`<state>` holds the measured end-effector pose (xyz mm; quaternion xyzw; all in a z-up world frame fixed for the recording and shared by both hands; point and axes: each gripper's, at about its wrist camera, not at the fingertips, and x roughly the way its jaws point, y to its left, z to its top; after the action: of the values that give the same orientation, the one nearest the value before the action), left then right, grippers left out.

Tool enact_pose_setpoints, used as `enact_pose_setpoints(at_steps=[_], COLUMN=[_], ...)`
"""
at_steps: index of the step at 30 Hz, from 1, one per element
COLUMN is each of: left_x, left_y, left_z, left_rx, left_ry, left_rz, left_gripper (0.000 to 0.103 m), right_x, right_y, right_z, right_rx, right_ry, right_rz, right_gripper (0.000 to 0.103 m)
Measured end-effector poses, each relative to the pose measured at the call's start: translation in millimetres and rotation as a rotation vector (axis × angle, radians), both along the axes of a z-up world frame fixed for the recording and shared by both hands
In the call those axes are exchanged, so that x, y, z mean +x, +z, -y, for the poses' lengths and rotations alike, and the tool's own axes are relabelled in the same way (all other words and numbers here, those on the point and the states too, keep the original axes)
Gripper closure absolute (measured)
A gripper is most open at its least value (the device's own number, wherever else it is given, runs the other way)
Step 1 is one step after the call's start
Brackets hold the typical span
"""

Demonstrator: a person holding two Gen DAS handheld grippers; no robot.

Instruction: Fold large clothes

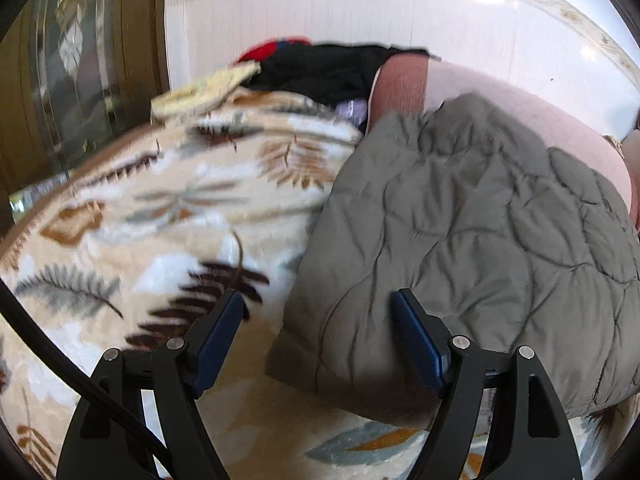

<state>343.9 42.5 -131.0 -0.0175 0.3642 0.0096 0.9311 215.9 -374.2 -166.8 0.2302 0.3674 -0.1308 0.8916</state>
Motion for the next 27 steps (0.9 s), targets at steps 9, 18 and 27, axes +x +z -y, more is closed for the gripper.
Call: enact_pose_setpoints(at_steps=[9,18,27], left_x=[-3,-3,-4], left_y=[6,8,14], left_z=[0,-11,-25], left_rx=[0.023,0.011,-0.062], left_ry=[-0.007,0.004,0.01], left_rz=[-0.017,-0.062,-0.097], left_gripper=[0.026,0.026,0.026], right_x=[2,-20,-22], right_y=[-6,-5,-9], right_z=[8,50,58], right_rx=[0.077,0.211,0.285], right_ry=[0.019,-0.099,-0.107], right_rz=[-0.014,0.026,0.034], right_gripper=[0.054,0.054,0.053])
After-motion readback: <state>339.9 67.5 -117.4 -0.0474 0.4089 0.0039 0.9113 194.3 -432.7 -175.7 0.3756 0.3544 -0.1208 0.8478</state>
